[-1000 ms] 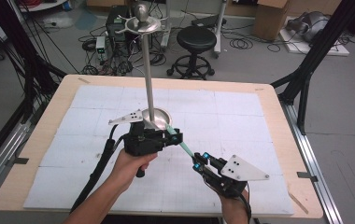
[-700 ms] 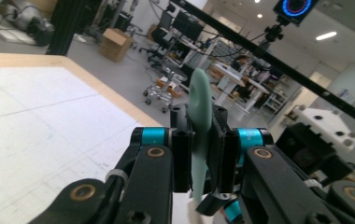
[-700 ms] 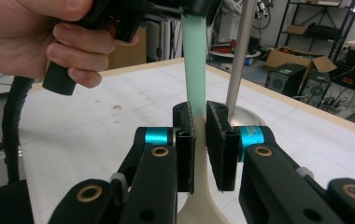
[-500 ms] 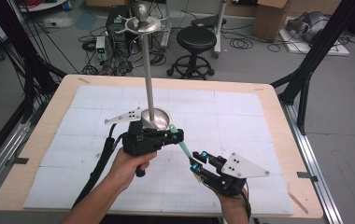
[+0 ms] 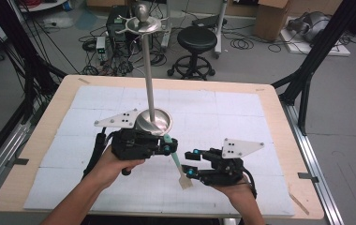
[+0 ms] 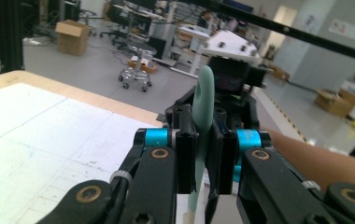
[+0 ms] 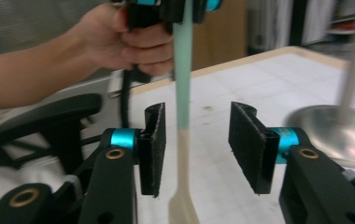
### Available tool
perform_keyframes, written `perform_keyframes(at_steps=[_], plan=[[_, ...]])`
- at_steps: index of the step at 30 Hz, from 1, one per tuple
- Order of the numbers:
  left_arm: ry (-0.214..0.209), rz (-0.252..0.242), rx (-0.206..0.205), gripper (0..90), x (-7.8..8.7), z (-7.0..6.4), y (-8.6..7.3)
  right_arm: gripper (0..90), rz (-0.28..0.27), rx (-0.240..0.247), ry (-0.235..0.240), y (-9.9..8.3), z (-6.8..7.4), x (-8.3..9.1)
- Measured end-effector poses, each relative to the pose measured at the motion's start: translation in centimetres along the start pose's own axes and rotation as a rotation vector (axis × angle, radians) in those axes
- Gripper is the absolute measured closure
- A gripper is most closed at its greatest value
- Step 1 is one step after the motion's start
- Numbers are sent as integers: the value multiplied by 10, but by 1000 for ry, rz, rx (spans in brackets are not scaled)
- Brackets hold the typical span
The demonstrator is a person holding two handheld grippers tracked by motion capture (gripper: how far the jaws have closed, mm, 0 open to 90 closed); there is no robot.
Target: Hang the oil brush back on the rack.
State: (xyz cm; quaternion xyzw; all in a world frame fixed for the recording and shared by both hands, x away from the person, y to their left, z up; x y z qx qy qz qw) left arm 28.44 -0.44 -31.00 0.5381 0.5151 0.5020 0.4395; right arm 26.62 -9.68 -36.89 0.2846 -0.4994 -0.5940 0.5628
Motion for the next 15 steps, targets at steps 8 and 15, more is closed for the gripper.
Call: perform_keyframes(at_steps=[8,15], plan=[[-62,37,-57,828,5,-11,1,681,67,5,121,-5,13,-22],[-72,29,-66,828,7,-12,2,831,58,4,177,-3,17,-30]])
Point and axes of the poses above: each handheld gripper's, and its own axes: x roughly backward along the jaws, y roughly out of its top, z roughly to its left, the point moved 10 cm from there along -x, roughly forward along the jaws, and after that the axes turned 9 degrees about -x, right-handed, at the moved point
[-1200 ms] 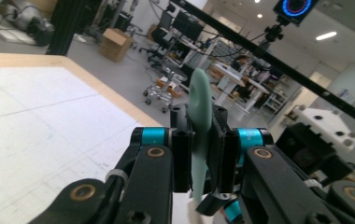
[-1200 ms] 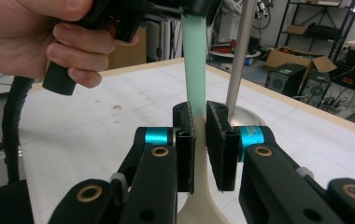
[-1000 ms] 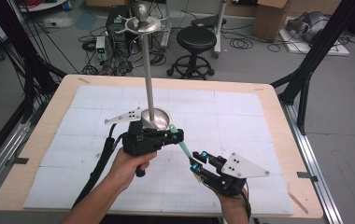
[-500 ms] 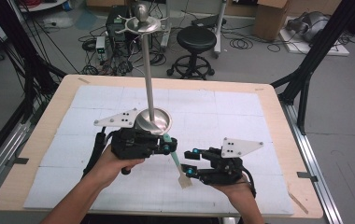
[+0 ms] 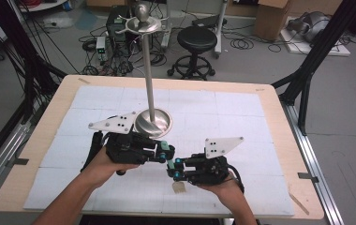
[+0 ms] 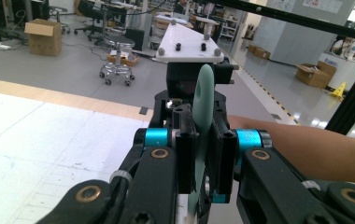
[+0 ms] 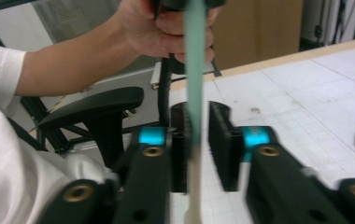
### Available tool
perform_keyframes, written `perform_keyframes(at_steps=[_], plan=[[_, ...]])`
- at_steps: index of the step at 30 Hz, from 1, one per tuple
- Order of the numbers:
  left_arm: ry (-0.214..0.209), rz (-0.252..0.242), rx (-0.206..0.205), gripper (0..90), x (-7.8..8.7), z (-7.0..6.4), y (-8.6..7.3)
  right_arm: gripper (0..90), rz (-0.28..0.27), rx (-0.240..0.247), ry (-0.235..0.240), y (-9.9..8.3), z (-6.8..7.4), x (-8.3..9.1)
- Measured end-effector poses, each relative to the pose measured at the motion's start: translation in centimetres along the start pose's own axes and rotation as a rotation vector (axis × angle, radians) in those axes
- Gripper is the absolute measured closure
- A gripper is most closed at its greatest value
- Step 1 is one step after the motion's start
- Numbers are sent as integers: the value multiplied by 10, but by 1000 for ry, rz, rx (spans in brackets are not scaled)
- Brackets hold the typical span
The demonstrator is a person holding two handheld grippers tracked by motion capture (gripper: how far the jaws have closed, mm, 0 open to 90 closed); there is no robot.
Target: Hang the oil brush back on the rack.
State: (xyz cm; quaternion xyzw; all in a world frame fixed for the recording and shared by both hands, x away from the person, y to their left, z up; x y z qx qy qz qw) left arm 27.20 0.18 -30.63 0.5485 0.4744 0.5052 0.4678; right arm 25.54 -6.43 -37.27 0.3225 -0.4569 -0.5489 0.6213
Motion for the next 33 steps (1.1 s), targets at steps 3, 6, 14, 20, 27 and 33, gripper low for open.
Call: perform_keyframes(at_steps=[3,6,14,20,27,33], plan=[[19,-15,11,820,3,2,1,838,-15,6,1,2,-1,-1],[105,-34,38,547,11,11,2,841,-34,1,-22,5,-5,-1],[292,-79,4,381,65,23,-11,843,-116,-32,-128,20,-27,7],[431,-55,30,295,109,33,-43,843,-144,-29,-150,38,-34,2],[526,-16,31,195,140,40,-73,843,-163,-15,-156,75,-44,-8],[555,-11,39,196,151,42,-85,843,-160,10,-157,114,-53,-21]])
Point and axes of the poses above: each handheld gripper's, and its own axes: x roughly backward along the jaws, y roughly out of its top, z roughly to its left, the point moved 10 cm from there along -x, roughly forward along the jaws, and after that the axes turned 9 degrees about -x, right-handed, at the moved point
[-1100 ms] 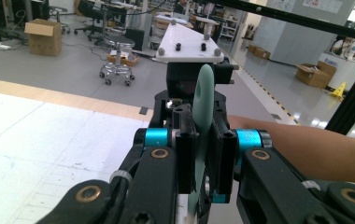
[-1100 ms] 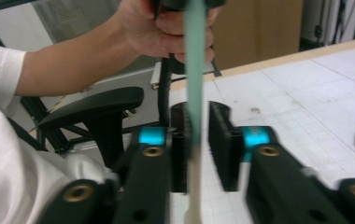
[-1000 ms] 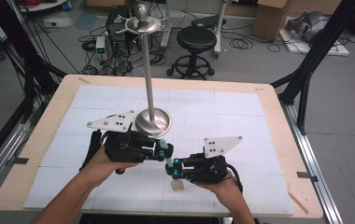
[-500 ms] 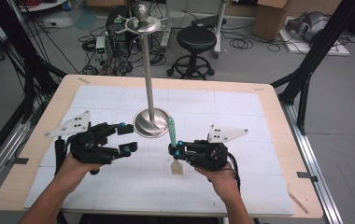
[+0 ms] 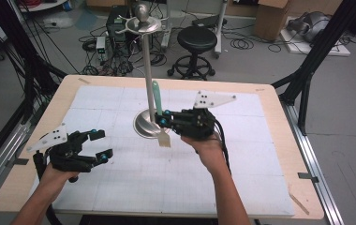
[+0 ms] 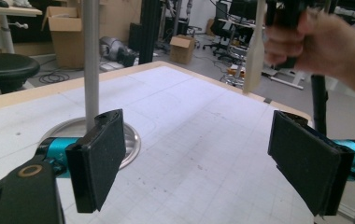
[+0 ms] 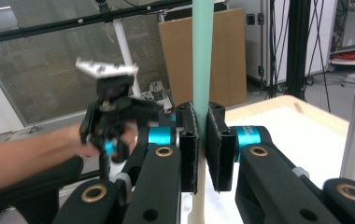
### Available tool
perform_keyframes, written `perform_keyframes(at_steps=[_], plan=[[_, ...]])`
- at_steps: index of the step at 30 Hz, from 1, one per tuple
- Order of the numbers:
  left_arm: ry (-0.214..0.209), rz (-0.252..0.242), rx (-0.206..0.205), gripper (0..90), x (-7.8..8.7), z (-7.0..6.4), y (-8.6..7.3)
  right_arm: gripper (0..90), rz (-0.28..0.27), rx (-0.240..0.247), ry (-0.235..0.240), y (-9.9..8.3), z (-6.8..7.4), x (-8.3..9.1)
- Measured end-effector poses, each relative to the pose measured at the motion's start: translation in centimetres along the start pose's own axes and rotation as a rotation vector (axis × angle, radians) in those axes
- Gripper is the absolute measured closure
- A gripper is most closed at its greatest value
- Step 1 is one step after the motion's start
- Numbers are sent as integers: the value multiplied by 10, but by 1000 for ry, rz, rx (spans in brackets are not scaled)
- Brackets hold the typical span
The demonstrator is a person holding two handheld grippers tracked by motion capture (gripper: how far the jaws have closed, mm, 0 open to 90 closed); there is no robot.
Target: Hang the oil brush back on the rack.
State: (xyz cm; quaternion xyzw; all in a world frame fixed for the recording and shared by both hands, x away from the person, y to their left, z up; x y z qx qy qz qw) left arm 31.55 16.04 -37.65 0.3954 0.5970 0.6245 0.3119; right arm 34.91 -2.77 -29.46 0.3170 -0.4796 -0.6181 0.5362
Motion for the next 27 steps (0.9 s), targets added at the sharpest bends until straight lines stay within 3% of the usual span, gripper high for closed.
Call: perform_keyframes(at_steps=[6,12,20,27], plan=[[12,7,4,199,5,3,-8,843,-11,16,6,36,-5,-16],[13,7,-1,202,6,4,-10,842,-22,17,16,57,-10,-26],[8,13,-2,206,4,3,-11,843,-35,-6,29,74,-21,-35],[3,12,-1,213,4,2,-11,842,-26,-29,18,74,-34,-39]])
Point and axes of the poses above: each handheld gripper's, and its own axes: x roughly backward along the jaws, y roughly out of its top, z roughly to its left, the point moved 10 cm from there along -x, roughly forward along the jaws, and after that the axes turned 9 degrees about -x, right-handed, at the moved point
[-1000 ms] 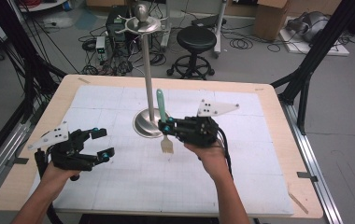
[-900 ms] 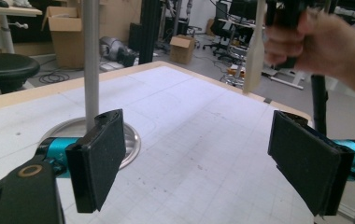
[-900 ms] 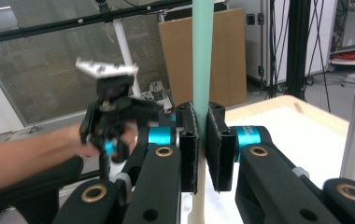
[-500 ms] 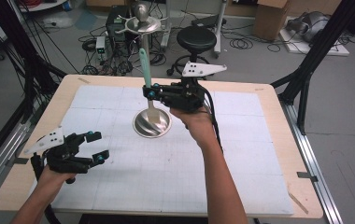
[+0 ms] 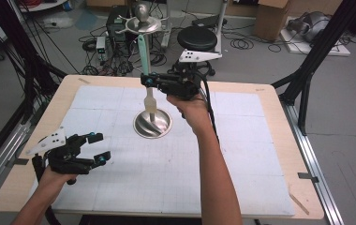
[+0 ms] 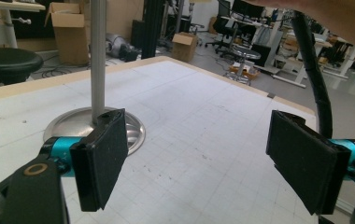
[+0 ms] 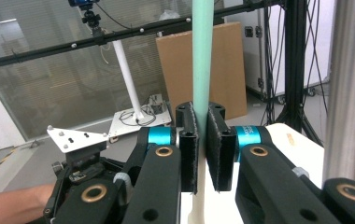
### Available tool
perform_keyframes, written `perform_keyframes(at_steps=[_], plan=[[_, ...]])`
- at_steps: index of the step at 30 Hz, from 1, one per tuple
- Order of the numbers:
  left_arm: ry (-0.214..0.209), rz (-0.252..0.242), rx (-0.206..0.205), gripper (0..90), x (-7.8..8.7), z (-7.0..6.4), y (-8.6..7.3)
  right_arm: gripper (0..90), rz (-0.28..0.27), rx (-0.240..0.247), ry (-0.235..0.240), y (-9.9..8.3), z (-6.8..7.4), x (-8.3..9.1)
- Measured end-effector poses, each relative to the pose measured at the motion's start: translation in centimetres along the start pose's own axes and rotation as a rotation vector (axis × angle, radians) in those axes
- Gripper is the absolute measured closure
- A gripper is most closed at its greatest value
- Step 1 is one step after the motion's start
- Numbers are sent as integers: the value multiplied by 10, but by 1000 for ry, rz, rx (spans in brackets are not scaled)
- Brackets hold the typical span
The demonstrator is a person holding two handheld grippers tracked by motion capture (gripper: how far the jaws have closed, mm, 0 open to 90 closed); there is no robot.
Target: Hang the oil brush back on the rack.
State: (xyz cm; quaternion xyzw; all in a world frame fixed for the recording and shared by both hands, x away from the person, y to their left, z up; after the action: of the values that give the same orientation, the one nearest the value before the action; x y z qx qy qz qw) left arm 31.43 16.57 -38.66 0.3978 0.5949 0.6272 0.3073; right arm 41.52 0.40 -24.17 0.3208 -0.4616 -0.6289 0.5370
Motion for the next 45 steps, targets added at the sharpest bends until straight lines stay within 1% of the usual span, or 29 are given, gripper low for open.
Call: perform_keyframes(at_steps=[5,10,19,24,29,31,34,38,39,40,42,44,45], plan=[[-1,3,-2,213,1,0,0,842,-5,-7,2,0,-6,0],[-1,4,-2,213,0,0,0,842,5,-10,12,-1,-7,-2],[-5,13,-3,217,0,0,-1,842,4,-21,-7,0,-18,-1],[-4,11,-1,217,0,-1,-1,842,15,-8,11,3,-17,-4],[-5,13,-1,218,0,-1,-1,841,30,-5,10,3,-18,-6],[-6,12,-3,218,0,-1,-1,842,38,-2,17,2,-19,-7],[-6,15,-2,218,0,-1,-2,842,42,-4,12,1,-21,-8],[-4,14,-1,218,0,0,-1,832,45,-3,-9,1,-23,-9],[-3,17,-4,218,0,0,-2,825,46,-11,-18,1,-24,-9],[-4,17,-3,219,0,0,-2,799,44,-6,-27,1,-25,-8],[0,16,-2,218,1,0,-2,655,37,-20,-64,2,-28,-5],[3,13,-2,219,1,1,-1,593,47,-14,-110,0,-30,-1],[6,10,-2,218,0,2,-1,541,52,2,-143,-2,-31,3]])
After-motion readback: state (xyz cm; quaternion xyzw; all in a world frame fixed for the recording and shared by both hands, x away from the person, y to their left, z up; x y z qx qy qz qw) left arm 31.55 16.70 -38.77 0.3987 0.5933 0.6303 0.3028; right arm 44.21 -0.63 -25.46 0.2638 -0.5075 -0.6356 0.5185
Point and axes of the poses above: each handheld gripper's, and its own axes: x roughly backward along the jaws, y roughly out of its top, z roughly to its left, the point moved 10 cm from there along -x, roughly forward along the jaws, and after that the axes turned 9 degrees about -x, right-handed, at the moved point
